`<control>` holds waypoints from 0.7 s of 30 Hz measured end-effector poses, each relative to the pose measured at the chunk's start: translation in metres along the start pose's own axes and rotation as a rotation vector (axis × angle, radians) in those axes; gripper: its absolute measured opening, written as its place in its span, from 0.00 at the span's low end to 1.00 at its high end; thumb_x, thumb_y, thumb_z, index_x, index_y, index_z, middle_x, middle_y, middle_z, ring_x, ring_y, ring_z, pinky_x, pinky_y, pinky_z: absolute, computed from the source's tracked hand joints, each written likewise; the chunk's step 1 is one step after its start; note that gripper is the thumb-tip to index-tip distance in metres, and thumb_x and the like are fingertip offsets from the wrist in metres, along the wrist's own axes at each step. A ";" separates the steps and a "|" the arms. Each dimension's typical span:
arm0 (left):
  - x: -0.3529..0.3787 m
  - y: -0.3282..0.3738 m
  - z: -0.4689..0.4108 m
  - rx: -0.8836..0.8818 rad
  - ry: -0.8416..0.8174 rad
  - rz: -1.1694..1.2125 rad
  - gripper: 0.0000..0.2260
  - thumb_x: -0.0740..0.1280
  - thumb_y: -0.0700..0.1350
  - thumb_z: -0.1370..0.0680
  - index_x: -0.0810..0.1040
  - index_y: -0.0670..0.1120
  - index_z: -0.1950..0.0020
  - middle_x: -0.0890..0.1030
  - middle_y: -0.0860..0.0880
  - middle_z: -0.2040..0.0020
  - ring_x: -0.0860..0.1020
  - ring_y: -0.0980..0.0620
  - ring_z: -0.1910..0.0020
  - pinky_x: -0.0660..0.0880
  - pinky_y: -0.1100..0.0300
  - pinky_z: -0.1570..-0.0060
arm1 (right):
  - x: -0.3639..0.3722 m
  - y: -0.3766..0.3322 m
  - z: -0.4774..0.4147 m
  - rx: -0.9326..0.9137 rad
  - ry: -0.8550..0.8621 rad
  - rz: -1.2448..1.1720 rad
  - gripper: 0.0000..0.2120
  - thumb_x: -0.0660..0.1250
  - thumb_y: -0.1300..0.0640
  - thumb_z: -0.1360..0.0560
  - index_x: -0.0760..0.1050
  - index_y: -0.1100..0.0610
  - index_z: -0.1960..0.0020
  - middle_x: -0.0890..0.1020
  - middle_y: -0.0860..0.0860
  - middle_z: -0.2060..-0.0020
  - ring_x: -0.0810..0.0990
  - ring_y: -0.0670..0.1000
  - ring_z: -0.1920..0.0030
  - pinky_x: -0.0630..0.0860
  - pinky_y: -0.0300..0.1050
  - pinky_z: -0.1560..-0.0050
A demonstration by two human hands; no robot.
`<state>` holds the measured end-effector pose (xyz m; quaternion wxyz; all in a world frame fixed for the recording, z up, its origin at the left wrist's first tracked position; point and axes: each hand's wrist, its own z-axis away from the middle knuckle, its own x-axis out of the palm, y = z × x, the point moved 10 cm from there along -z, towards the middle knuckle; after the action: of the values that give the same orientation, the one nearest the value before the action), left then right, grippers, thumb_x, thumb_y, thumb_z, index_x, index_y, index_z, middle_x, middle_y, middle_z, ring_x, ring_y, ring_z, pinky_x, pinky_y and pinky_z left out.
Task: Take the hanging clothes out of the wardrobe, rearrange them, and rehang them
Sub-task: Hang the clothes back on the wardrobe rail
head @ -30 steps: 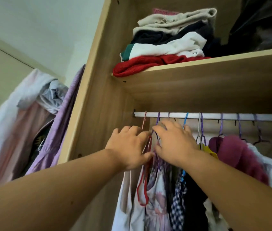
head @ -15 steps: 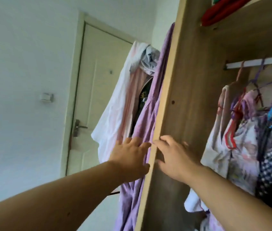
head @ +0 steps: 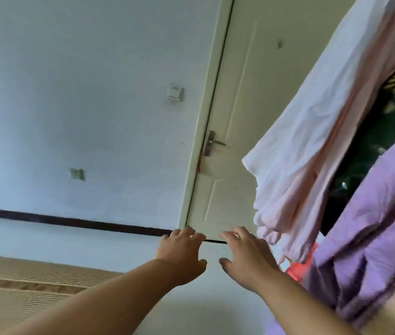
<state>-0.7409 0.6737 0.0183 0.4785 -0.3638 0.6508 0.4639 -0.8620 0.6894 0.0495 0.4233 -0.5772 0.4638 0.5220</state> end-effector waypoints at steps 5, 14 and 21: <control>0.018 -0.100 -0.034 -0.164 -0.056 -0.017 0.26 0.61 0.58 0.26 0.63 0.58 0.28 0.64 0.53 0.28 0.63 0.50 0.30 0.62 0.50 0.34 | 0.051 -0.044 -0.086 -0.092 -0.098 -0.075 0.27 0.61 0.44 0.27 0.62 0.47 0.29 0.65 0.49 0.32 0.68 0.54 0.33 0.63 0.50 0.36; 0.010 -0.241 -0.064 -0.477 -0.026 -0.059 0.26 0.61 0.58 0.25 0.63 0.58 0.27 0.63 0.52 0.26 0.62 0.48 0.28 0.61 0.48 0.31 | 0.113 -0.133 -0.222 -0.349 -0.215 -0.138 0.27 0.61 0.44 0.26 0.61 0.46 0.28 0.62 0.50 0.29 0.66 0.54 0.32 0.62 0.52 0.34; -0.002 -0.328 -0.108 -0.769 0.067 -0.076 0.25 0.61 0.58 0.25 0.64 0.58 0.28 0.64 0.52 0.27 0.62 0.47 0.29 0.61 0.46 0.33 | 0.135 -0.200 -0.346 -0.650 -0.242 -0.129 0.27 0.60 0.44 0.25 0.61 0.47 0.28 0.63 0.49 0.28 0.66 0.53 0.31 0.62 0.54 0.34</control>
<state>-0.4699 0.4711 -0.0517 0.3027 -0.5554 0.4305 0.6439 -0.5911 0.3827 -0.0502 0.3016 -0.6440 0.1823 0.6790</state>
